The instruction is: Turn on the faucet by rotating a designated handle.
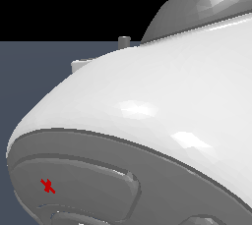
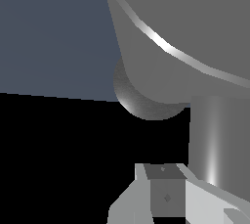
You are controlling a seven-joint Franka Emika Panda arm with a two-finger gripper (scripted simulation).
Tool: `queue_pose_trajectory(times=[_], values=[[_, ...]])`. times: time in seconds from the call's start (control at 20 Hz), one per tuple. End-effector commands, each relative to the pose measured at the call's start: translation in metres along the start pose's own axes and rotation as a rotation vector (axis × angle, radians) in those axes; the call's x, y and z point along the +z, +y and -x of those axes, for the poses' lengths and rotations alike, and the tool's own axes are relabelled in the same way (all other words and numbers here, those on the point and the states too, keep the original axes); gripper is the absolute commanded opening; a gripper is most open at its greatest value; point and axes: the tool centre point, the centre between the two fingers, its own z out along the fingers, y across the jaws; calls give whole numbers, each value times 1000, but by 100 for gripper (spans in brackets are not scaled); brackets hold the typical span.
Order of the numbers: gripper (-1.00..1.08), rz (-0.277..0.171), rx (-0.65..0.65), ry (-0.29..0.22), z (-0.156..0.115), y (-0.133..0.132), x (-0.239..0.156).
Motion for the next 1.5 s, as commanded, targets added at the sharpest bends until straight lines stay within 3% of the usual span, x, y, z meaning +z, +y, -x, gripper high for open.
queue_pose_trajectory(times=[0.0,1.45], values=[[-100,9,12,5,4,7,-4],[-100,76,62,-54,35,109,-7]])
